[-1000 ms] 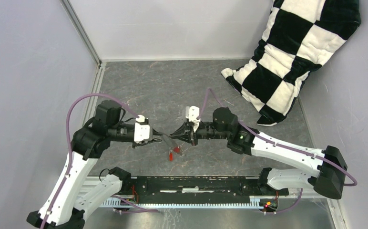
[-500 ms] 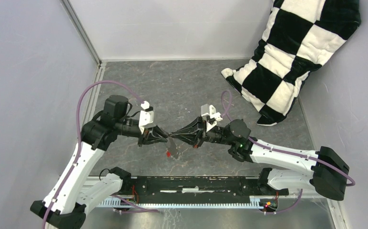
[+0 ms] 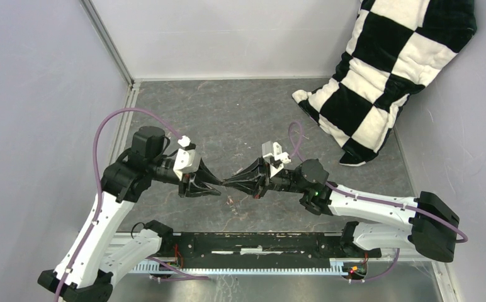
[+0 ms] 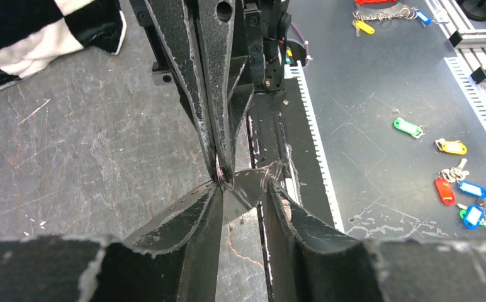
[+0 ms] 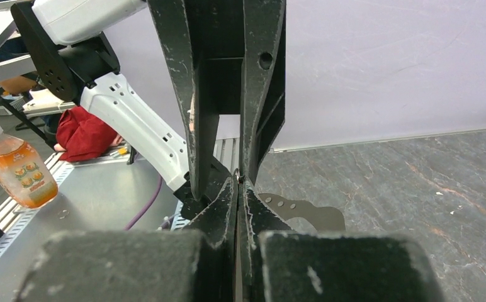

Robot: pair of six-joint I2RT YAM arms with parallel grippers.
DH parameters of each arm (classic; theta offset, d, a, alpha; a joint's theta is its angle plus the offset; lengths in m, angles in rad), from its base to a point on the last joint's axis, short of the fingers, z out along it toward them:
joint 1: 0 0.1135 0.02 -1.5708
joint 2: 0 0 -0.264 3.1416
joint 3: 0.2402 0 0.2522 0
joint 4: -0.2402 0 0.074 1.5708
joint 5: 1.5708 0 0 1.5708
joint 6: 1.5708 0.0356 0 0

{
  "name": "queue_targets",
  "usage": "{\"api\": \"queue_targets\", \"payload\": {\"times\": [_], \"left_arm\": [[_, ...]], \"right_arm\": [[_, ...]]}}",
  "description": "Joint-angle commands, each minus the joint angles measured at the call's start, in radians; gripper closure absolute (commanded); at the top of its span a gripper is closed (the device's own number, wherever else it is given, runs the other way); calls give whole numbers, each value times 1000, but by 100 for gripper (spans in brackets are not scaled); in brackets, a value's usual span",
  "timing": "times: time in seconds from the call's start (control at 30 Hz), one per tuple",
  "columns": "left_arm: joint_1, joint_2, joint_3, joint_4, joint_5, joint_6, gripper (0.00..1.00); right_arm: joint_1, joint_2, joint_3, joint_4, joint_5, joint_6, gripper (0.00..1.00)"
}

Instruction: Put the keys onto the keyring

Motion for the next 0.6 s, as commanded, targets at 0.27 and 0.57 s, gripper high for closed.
{"api": "queue_targets", "payload": {"times": [0.27,0.57], "left_arm": [[-4,-3,32,12,31,-14,78],[-5,-12,30,-30,-41,98,98]], "right_arm": [[25,-15,32,-11,12,-60,99],[30,-25,40,-30,-52,-78,93]]}}
